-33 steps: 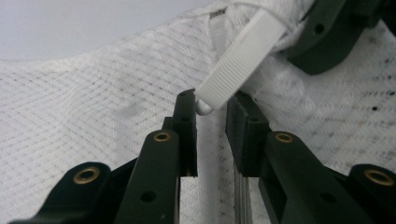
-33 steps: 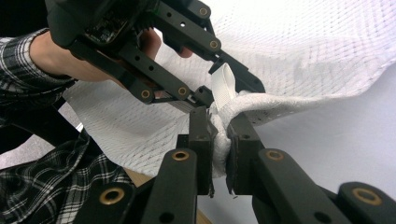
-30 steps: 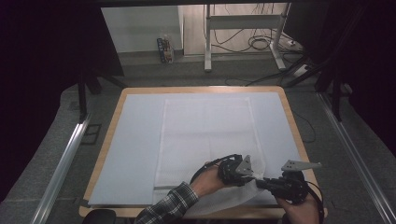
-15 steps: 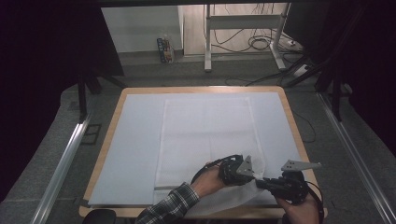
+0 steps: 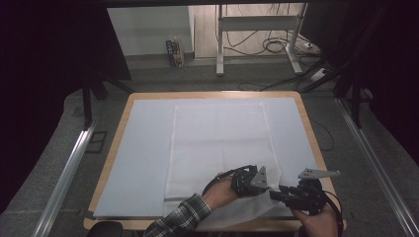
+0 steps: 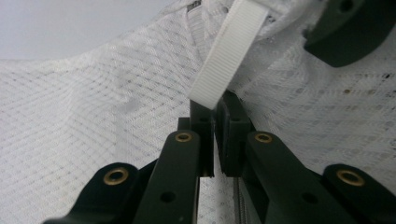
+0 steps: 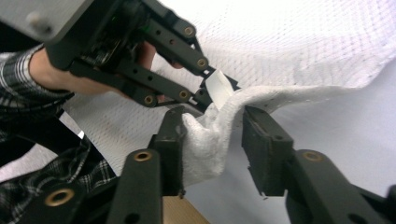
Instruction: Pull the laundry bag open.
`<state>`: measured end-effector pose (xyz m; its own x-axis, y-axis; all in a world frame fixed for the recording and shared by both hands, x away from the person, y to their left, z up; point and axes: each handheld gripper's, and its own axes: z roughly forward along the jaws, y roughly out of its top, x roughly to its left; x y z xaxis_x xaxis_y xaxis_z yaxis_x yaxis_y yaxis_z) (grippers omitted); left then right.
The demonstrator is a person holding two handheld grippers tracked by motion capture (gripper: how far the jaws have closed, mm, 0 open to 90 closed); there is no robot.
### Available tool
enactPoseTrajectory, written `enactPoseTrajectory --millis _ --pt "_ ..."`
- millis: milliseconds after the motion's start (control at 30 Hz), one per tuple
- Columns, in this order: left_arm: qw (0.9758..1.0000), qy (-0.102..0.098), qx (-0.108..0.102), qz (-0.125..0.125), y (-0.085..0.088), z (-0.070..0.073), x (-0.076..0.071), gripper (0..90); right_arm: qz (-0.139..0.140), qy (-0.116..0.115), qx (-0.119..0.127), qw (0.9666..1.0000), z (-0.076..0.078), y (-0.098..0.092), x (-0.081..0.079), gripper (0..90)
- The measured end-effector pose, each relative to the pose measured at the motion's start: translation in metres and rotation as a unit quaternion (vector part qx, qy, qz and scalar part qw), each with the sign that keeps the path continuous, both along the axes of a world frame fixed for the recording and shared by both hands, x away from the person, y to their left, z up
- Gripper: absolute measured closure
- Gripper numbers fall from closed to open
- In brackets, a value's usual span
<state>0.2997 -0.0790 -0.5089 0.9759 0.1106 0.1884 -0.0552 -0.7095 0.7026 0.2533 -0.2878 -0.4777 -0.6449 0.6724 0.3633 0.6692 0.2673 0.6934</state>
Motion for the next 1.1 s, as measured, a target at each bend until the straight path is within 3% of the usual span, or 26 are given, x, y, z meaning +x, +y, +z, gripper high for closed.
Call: enactPoseTrajectory --millis 133,300,400,567,700,933,1000,1100 --pt "1.0000 -0.006 0.002 -0.003 -0.001 0.000 -0.002 86.5 -0.010 0.008 0.005 0.9999 0.000 -0.001 0.002 55.0" --pt "0.9999 -0.010 0.001 -0.002 -0.001 0.001 -0.003 86.6 -0.009 0.011 -0.013 0.9998 0.003 0.002 0.005 81.0" --pt "1.0000 -0.008 -0.001 0.001 0.000 0.000 -0.003 86.8 -0.010 0.010 -0.020 0.9997 0.005 0.002 0.003 84.2" --pt "0.9999 -0.015 -0.002 0.005 0.005 -0.001 -0.002 87.0 -0.019 0.003 -0.016 0.9997 0.008 -0.004 -0.001 85.1" --pt "0.9999 -0.006 -0.011 0.012 0.013 -0.002 0.001 87.2 -0.029 0.003 -0.008 0.9995 0.009 -0.010 -0.003 85.4" --pt "0.9999 -0.008 -0.011 0.010 0.020 -0.002 0.001 87.3 -0.029 0.003 -0.014 0.9995 0.010 -0.011 -0.004 85.2" --pt "0.9998 -0.008 -0.011 0.012 0.019 -0.001 0.001 87.3 -0.018 0.019 -0.016 0.9995 0.007 -0.010 -0.003 81.7" --pt "0.9997 -0.009 -0.019 0.013 0.016 0.000 -0.002 87.2 -0.020 0.031 -0.011 0.9993 0.004 -0.012 0.000 66.3"
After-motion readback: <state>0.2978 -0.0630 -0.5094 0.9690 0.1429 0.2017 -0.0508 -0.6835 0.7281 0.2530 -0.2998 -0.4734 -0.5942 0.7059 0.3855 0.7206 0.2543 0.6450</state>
